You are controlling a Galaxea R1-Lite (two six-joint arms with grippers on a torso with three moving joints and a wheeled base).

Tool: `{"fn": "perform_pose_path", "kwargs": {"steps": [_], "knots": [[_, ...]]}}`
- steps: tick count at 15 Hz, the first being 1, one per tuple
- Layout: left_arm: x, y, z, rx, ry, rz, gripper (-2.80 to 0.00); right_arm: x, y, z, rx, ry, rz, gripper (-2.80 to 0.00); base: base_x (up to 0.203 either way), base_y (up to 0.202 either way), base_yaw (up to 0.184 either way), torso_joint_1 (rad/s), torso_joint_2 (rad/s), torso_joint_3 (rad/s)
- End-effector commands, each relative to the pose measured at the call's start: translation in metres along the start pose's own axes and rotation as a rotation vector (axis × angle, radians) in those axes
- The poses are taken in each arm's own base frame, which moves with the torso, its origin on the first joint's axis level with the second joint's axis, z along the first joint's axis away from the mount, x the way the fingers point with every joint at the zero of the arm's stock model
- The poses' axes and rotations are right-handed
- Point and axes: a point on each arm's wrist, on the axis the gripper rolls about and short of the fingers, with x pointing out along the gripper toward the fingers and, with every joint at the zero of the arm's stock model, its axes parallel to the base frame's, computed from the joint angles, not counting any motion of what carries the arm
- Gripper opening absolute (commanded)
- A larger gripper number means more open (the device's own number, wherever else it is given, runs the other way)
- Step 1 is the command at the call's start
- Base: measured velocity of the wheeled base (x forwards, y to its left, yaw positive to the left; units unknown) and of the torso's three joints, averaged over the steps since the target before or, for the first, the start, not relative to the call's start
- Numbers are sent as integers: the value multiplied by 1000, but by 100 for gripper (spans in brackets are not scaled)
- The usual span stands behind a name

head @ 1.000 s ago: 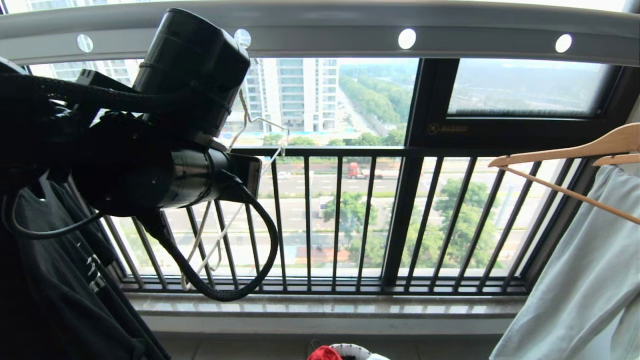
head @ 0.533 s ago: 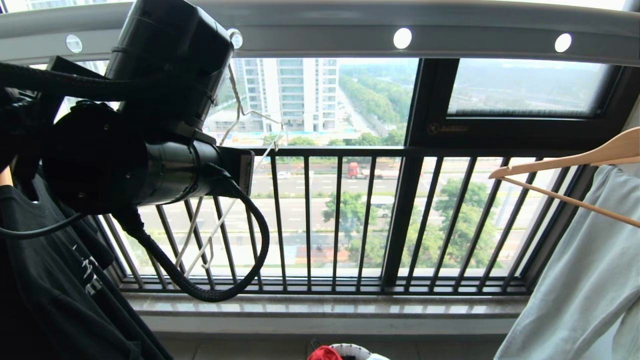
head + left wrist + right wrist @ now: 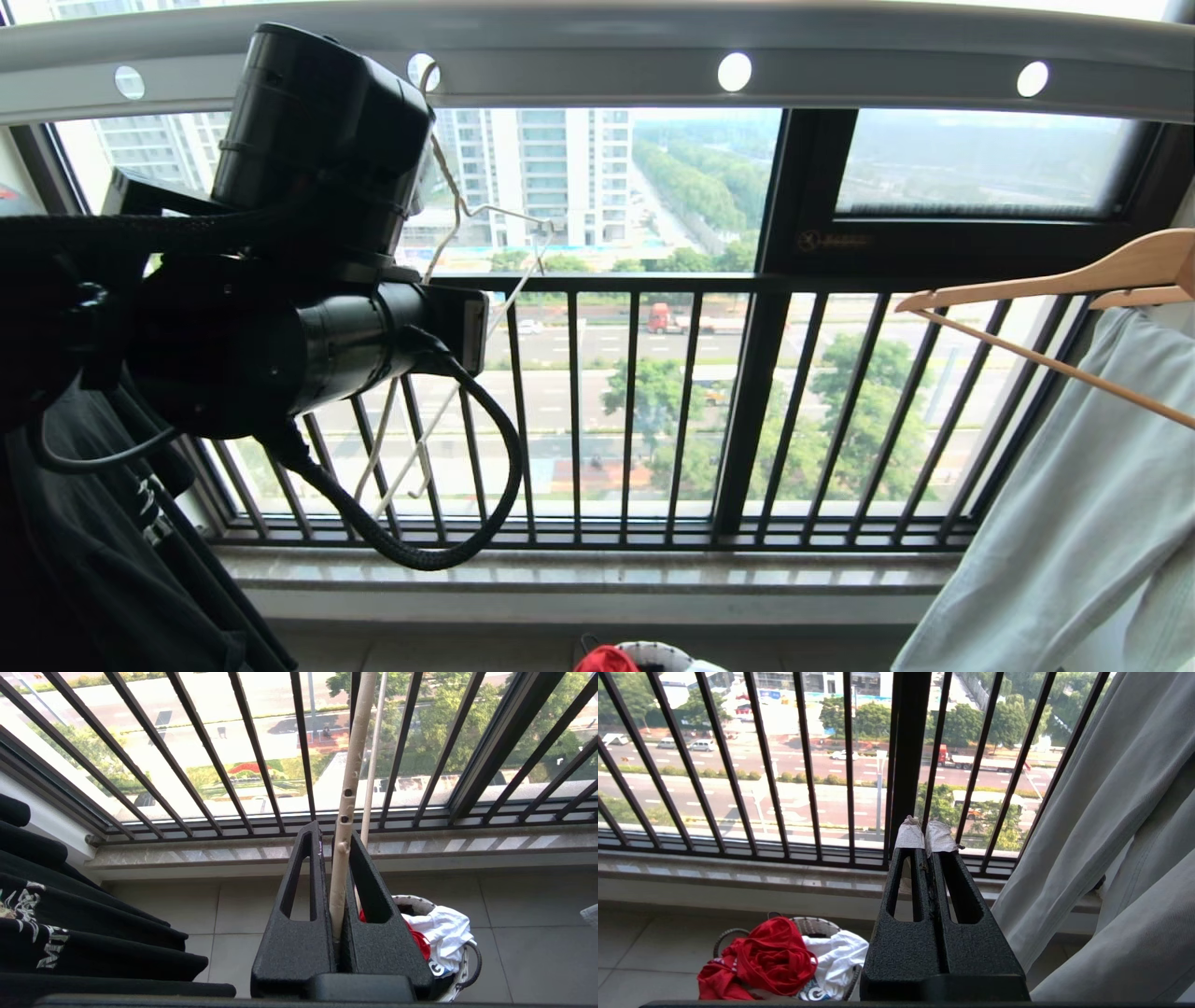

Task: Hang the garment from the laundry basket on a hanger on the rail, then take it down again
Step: Pick up the clothes rack on the clothesline

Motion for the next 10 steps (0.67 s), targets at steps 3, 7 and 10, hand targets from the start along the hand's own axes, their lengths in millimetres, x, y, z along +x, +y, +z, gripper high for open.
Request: {"fn": "perform_pose_path", "kwargs": {"steps": [3, 7, 10], "knots": [[-5, 4, 5, -20, -93, -12, -280, 0, 0, 0, -1, 2, 1, -280, 0, 0, 0, 0, 0, 0], [-7, 6, 1, -6, -88, -8, -280, 0, 0, 0, -1, 2, 1, -280, 0, 0, 0, 0, 0, 0], [-7, 8, -5, 4, -74, -5, -280, 0, 0, 0, -1, 0, 1, -280, 0, 0, 0, 0, 0, 0]]}}
